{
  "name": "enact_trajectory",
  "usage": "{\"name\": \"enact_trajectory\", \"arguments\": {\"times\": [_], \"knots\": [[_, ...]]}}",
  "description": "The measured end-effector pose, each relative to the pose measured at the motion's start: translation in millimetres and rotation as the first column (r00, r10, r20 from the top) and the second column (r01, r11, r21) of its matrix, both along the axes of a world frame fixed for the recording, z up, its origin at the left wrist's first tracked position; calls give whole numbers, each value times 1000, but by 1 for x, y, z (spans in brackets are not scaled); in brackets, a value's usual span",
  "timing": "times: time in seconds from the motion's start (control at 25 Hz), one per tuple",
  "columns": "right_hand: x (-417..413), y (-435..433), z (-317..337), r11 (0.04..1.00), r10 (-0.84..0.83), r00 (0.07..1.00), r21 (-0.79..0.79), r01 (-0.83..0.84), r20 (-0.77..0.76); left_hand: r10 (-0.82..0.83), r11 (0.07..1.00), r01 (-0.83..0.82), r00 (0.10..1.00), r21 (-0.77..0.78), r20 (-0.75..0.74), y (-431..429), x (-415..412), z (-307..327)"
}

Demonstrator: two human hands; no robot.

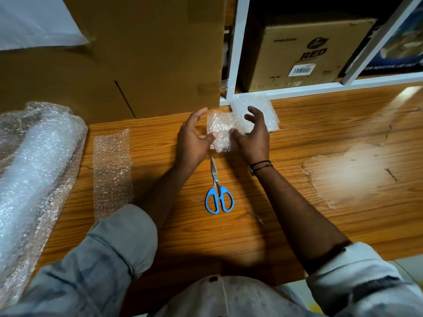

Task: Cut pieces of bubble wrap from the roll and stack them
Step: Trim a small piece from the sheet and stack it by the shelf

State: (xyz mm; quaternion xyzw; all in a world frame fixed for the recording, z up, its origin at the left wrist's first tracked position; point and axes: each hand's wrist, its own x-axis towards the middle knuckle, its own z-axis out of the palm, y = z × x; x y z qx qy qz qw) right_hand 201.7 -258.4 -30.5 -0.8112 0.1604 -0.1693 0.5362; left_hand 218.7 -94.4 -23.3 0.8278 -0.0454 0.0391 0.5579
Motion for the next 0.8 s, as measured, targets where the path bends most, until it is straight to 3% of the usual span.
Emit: {"name": "enact_trajectory", "arguments": {"times": [0.32, 0.44, 0.56, 0.68, 0.8], "knots": [[57, -88, 9, 974, 13, 993, -225, 15, 121, -20, 999, 19, 1000, -43, -8, -93, 60, -2], [81, -112, 9, 955, 49, 991, -295, -11, 122, 12, 998, -13, 1000, 59, 13, -118, 83, 1], [96, -127, 4, 927, 133, 991, -358, -115, 27, 46, 982, -41, 999, 183, -22, -131, 92, -7], [96, -132, -10, 821, 141, 979, -536, -197, -144, 92, 941, -93, 996, 326, 18, -132, 93, -22], [88, -127, -12, 592, 224, 972, -782, -196, -74, 68, 831, -84, 996, 549, 50, -135, 84, -25]]}}
